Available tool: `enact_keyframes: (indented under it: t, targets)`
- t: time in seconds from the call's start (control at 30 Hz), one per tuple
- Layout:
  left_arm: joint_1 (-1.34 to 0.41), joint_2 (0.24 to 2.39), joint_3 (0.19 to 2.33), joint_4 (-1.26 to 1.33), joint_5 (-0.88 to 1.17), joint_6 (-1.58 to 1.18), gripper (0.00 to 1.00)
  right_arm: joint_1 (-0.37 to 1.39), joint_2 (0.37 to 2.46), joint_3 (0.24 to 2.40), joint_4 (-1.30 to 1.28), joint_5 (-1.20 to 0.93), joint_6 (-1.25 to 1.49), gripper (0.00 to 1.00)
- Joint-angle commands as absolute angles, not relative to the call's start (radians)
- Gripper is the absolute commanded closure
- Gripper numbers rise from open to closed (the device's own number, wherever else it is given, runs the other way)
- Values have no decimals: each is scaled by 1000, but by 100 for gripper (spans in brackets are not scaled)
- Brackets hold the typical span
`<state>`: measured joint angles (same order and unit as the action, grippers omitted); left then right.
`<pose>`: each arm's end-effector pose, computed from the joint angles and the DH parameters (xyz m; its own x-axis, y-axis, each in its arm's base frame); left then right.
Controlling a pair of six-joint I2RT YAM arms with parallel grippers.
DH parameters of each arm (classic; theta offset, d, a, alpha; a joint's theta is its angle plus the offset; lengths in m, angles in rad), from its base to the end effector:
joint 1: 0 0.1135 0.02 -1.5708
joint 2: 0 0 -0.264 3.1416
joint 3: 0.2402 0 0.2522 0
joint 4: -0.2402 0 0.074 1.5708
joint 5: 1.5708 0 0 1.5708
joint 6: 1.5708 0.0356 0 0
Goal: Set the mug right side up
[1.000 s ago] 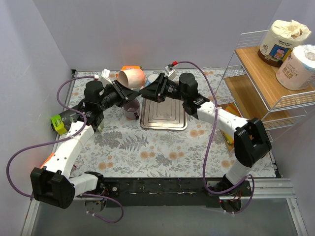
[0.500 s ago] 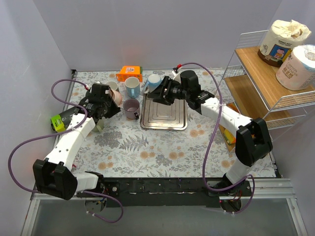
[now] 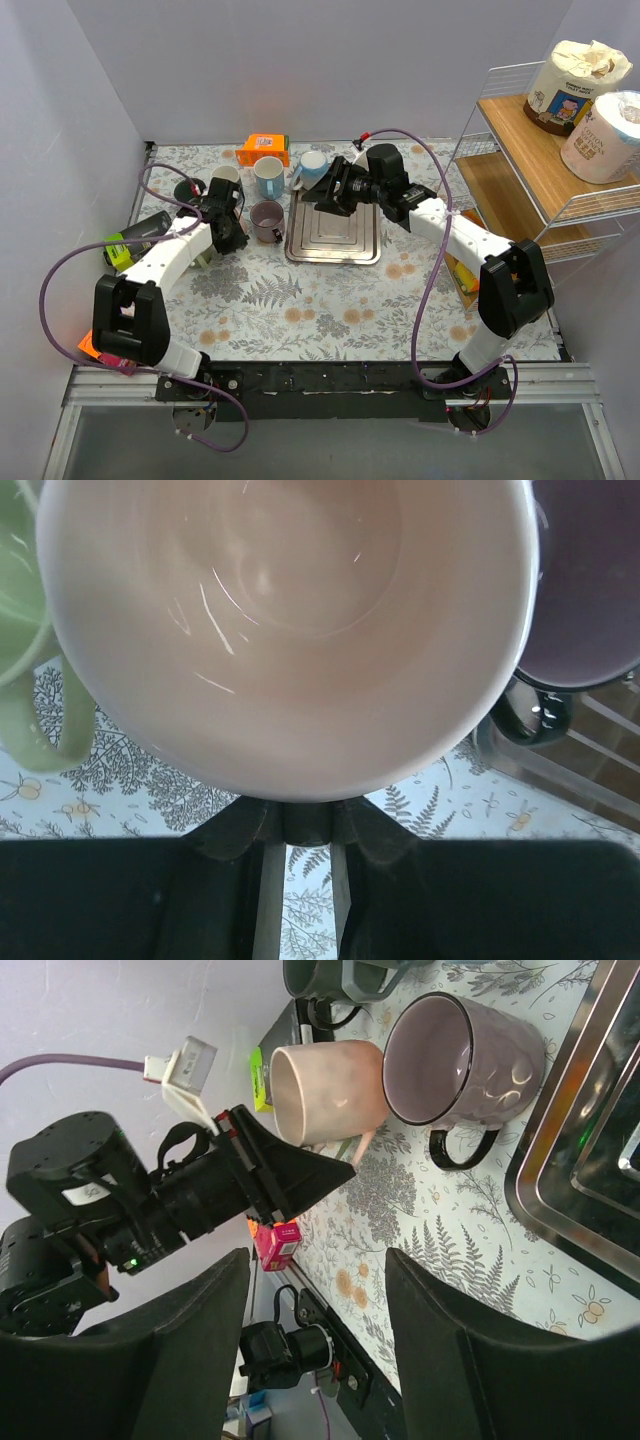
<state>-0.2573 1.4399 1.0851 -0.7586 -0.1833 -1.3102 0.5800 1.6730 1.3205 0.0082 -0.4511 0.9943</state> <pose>0.2765 -0.0661 0.2486 -0.3901 -0.8797 -0.2718 -0.7940 0.4709 -0.3846 0.3239 0.2307 0.3121 -0.8552 0.3418 -0.3897 -0.2192 0.4428 0.8694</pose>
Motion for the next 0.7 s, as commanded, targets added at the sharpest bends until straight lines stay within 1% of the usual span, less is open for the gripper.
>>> enact_keyframes:
  t: [0.0, 0.3, 0.67]
  targets:
    - [-255, 1479, 1117, -692, -224, -1261, 100, 572, 1658, 1330, 2, -451, 959, 34]
    - [-255, 1532, 1098, -677, -242, -1215, 100, 572, 1678, 1338, -52, -466, 910, 21]
    - [-255, 1583, 1081, -693, -276, -1216, 100, 572, 1706, 1351, -83, -472, 905, 20]
